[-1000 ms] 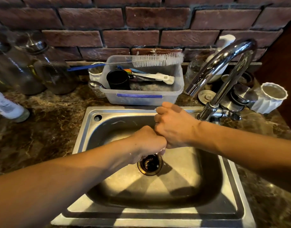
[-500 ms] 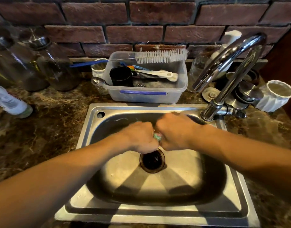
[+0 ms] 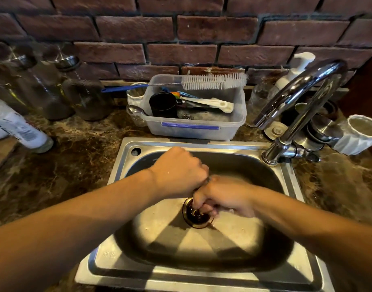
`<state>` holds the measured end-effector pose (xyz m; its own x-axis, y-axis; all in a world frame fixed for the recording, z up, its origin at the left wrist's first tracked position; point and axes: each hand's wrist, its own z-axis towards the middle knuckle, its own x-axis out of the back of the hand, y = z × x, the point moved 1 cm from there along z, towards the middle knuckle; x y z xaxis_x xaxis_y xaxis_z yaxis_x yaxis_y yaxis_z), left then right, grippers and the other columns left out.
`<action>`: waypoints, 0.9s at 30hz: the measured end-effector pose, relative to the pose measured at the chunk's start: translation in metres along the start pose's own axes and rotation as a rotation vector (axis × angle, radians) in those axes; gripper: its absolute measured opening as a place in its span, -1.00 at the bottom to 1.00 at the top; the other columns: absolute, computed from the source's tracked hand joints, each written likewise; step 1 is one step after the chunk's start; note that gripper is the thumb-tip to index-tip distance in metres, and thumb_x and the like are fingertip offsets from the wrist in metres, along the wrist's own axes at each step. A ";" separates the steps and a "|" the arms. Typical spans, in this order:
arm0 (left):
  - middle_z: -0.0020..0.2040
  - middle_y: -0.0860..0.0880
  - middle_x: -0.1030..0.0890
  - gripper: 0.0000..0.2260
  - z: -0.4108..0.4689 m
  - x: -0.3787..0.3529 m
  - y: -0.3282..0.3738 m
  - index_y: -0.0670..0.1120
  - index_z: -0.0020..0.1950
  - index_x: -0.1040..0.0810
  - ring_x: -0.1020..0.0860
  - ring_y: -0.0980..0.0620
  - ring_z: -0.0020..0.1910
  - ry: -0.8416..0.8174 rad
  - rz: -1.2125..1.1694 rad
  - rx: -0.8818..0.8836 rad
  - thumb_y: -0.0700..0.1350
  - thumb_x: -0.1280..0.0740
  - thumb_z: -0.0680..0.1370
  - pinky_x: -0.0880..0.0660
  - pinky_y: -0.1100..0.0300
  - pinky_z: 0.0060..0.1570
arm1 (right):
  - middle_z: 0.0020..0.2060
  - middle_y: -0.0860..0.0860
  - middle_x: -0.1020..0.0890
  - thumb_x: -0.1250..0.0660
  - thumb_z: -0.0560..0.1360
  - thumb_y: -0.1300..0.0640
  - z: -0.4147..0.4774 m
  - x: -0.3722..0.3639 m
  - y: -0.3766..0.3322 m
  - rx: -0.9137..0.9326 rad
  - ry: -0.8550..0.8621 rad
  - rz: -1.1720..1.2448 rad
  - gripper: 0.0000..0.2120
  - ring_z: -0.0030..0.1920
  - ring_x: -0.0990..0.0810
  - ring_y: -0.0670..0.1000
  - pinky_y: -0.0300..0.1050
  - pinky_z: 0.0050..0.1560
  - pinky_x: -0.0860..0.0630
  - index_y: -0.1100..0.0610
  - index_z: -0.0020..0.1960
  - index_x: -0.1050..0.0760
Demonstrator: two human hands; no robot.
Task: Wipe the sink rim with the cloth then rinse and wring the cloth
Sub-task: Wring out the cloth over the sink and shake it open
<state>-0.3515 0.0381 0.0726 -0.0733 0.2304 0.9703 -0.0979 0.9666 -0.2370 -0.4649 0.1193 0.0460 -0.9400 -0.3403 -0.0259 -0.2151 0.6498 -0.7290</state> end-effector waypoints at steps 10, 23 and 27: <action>-0.44 0.00 -0.37 -0.82 0.009 -0.015 0.048 -0.07 -0.32 -0.41 -0.29 0.05 -0.44 -0.393 -1.348 0.836 -0.21 -0.30 0.48 -0.25 0.23 -0.43 | -0.30 0.01 -0.60 -0.42 0.43 -0.10 -0.001 0.024 -0.008 0.673 0.459 -1.758 -0.78 -0.20 -0.50 0.04 -0.05 -0.14 -0.27 0.05 -0.19 -0.67; -0.47 0.02 -0.31 -0.83 -0.006 -0.006 0.048 -0.07 -0.20 -0.43 -0.22 0.08 -0.49 -0.529 -1.610 0.872 -0.12 -0.34 0.56 -0.14 0.21 -0.45 | -0.22 0.03 -0.61 -0.47 0.39 -0.10 -0.013 0.020 -0.013 0.639 0.562 -1.723 -0.75 -0.15 -0.56 0.07 -0.04 -0.16 -0.42 0.09 -0.16 -0.67; -0.18 -0.03 -0.63 -0.83 -0.021 0.008 0.040 -0.05 0.00 -0.59 -0.55 0.06 -0.25 -0.090 -1.761 0.960 -0.05 -0.50 0.49 -0.35 0.24 -0.33 | -0.12 0.09 -0.68 -0.40 0.44 -0.03 -0.030 0.028 -0.005 0.219 0.703 -1.034 -0.84 -0.06 -0.65 0.15 -0.09 -0.20 -0.42 0.07 -0.11 -0.59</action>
<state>-0.3354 0.0811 0.0723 0.6402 -0.7575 0.1276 -0.5005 -0.2853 0.8174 -0.4986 0.1269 0.0690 -0.3124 -0.1435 0.9390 -0.9448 0.1494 -0.2915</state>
